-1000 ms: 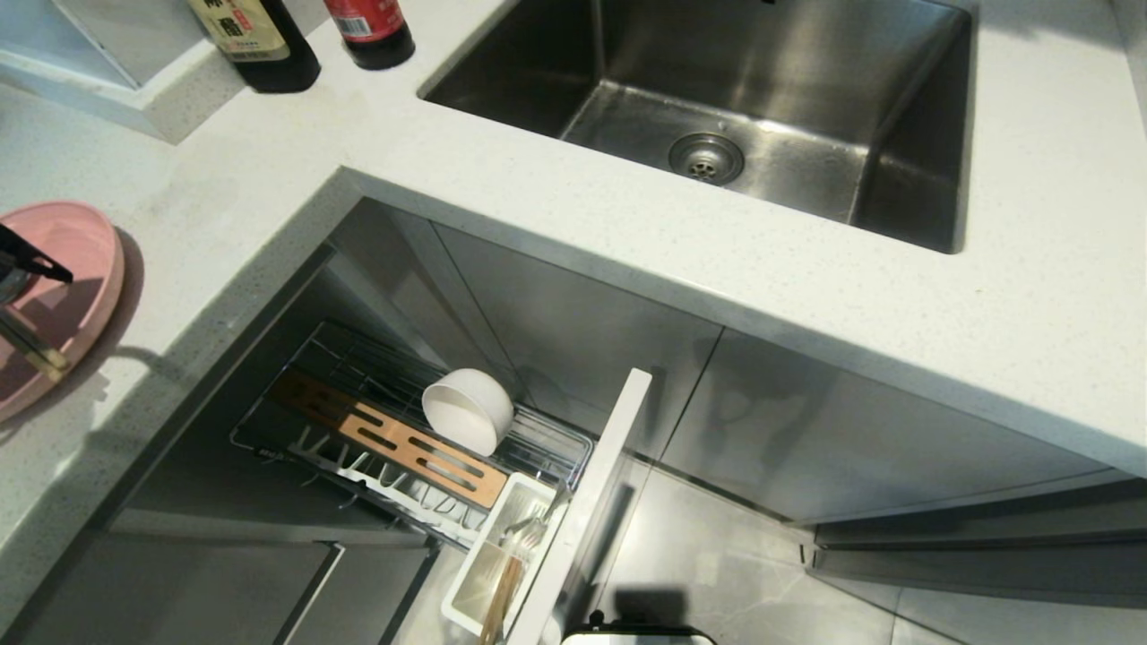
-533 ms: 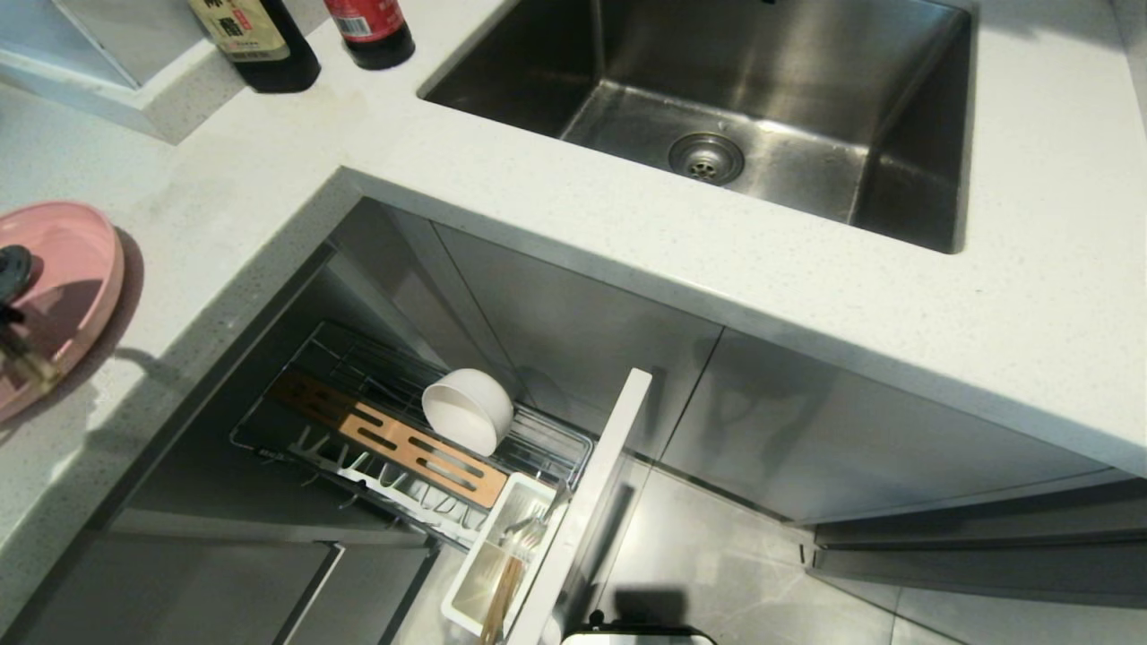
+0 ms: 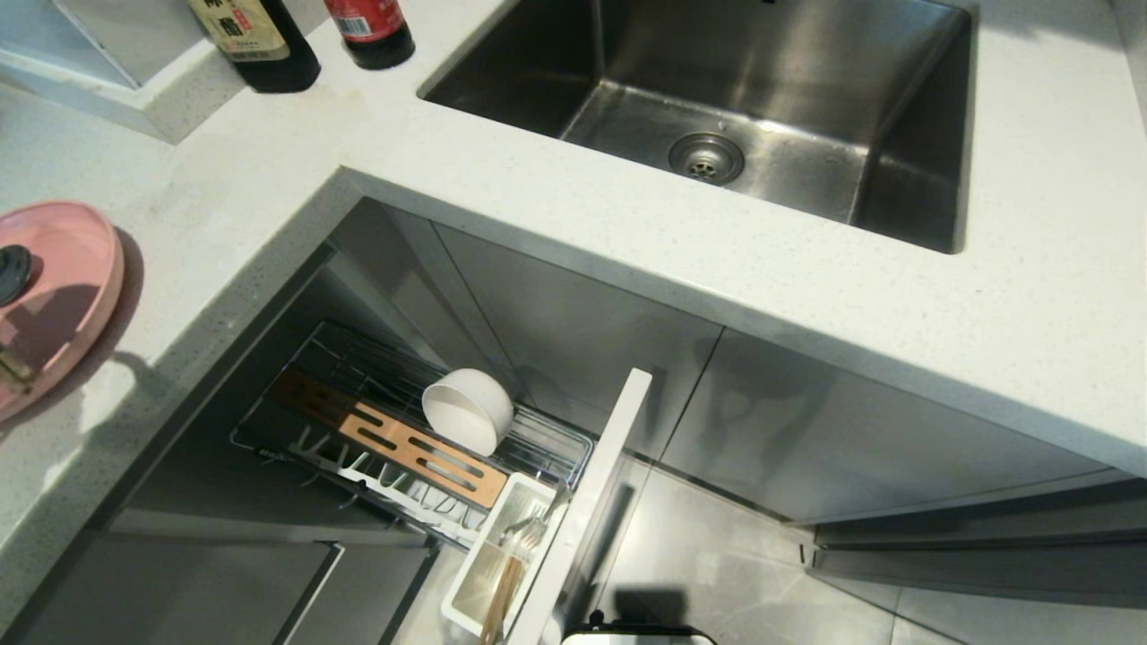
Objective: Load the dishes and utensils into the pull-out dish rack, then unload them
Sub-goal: Pick up the chopsticks and place it in the cupboard
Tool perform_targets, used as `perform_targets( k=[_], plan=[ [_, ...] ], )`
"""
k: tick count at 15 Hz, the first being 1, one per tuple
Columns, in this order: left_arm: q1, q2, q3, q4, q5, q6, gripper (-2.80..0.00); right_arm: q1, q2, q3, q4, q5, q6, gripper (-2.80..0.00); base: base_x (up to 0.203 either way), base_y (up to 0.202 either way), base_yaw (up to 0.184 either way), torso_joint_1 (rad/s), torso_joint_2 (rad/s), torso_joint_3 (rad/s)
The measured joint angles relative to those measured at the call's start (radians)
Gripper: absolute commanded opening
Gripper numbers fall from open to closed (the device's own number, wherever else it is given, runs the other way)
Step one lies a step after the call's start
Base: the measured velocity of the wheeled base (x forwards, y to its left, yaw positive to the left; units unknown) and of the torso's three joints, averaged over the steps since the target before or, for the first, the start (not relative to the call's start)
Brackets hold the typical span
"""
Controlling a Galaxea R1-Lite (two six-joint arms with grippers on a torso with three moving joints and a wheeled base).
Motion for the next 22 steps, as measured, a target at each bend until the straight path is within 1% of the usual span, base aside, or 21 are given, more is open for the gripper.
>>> perform_targets(
  k=[2,4,6,9,11,13,14,16,18,20,22],
  plan=[
    [-0.001,-0.022,-0.019,-0.007,-0.001,0.000,-2.80,0.000,0.000,0.000,0.000,0.000,0.000,-2.80,0.000,0.000,0.000,0.000,0.00,0.000],
    [-0.010,-0.059,-0.066,-0.009,-0.013,0.000,-2.80,0.000,0.000,0.000,0.000,0.000,0.000,-2.80,0.000,0.000,0.000,0.000,0.00,0.000],
    [-0.053,-0.100,-0.108,-0.009,-0.034,-0.002,-2.80,0.000,0.000,0.000,0.000,0.000,0.000,-2.80,0.000,0.000,0.000,0.000,0.00,0.000],
    [-0.156,-0.162,-0.137,-0.002,-0.039,-0.007,-2.80,0.000,0.000,0.000,0.000,0.000,0.000,-2.80,0.000,0.000,0.000,0.000,0.00,0.000],
    [-0.249,-0.207,-0.137,0.017,-0.041,-0.018,-2.80,0.000,0.000,0.000,0.000,0.000,0.000,-2.80,0.000,0.000,0.000,0.000,0.00,0.000],
    [-0.358,-0.248,-0.132,0.067,-0.049,-0.045,-2.80,0.000,0.000,0.000,0.000,0.000,0.000,-2.80,0.000,0.000,0.000,0.000,0.00,0.000],
    [-0.409,-0.264,-0.131,0.099,-0.064,-0.055,-2.80,0.000,0.000,0.000,0.000,0.000,0.000,-2.80,0.000,0.000,0.000,0.000,0.00,0.000],
    [-0.511,-0.293,-0.131,0.180,-0.130,-0.064,-2.80,0.000,0.000,0.000,0.000,0.000,0.000,-2.80,0.000,0.000,0.000,0.000,0.00,0.000],
    [-0.578,-0.311,-0.131,0.277,-0.235,-0.061,-2.80,0.000,0.000,0.000,0.000,0.000,0.000,-2.80,0.000,0.000,0.000,0.000,0.00,0.000],
    [-0.628,-0.324,-0.134,0.360,-0.364,-0.027,-2.80,0.000,0.000,0.000,0.000,0.000,0.000,-2.80,0.000,0.000,0.000,0.000,0.00,0.000],
    [-0.656,-0.331,-0.134,0.447,-0.474,0.031,-2.80,0.000,0.000,0.000,0.000,0.000,0.000,-2.80,0.000,0.000,0.000,0.000,0.00,0.000]
  ],
)
